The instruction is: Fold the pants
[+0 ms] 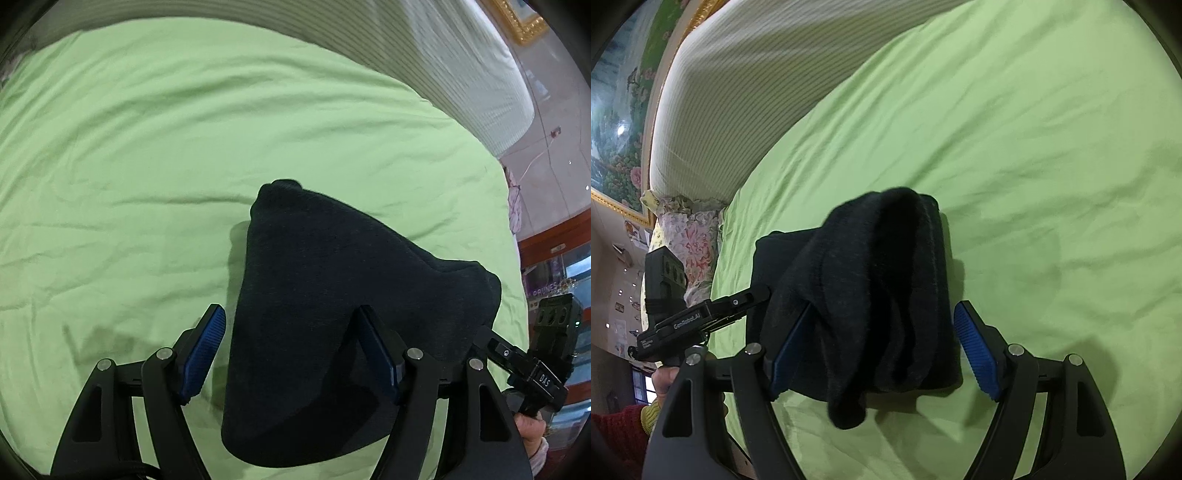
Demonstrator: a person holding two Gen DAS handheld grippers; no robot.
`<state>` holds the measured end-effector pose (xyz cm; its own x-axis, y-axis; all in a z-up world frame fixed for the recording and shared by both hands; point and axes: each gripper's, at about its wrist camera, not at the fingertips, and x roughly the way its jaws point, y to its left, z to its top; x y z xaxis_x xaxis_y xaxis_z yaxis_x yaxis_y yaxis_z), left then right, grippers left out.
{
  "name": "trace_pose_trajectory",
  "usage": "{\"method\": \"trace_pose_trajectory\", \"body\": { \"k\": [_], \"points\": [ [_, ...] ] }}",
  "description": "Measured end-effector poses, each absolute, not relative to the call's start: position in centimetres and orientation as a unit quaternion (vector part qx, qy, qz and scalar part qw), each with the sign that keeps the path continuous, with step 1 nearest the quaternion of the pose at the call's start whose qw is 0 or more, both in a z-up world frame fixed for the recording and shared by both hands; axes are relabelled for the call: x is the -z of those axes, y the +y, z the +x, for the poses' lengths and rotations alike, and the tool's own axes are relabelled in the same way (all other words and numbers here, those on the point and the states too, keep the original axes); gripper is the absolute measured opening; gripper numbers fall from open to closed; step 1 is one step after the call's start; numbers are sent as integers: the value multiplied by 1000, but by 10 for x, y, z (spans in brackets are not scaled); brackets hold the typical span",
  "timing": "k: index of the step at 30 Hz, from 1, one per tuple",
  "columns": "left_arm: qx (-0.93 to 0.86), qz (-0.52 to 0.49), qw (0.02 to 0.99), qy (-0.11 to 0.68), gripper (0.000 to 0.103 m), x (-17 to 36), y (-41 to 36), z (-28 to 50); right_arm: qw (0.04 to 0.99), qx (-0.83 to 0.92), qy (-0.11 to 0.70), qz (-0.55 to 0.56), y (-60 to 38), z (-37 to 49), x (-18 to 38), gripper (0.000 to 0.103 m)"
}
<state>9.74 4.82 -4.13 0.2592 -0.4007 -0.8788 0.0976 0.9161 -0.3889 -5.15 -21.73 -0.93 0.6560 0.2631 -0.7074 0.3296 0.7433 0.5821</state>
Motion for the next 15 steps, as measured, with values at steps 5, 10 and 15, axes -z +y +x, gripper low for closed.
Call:
{"method": "trace_pose_trajectory", "body": {
  "k": [5,10,15],
  "points": [
    [171,-140,773,594,61,58,52,101,834,8,413,365,-219,-51,18,78],
    [176,-157,766,598,55,71,58,105,833,-1,417,364,-220,-47,23,78],
    [183,-181,759,598,51,76,66,106,832,-2,420,361,-218,-44,24,78]
  ]
}}
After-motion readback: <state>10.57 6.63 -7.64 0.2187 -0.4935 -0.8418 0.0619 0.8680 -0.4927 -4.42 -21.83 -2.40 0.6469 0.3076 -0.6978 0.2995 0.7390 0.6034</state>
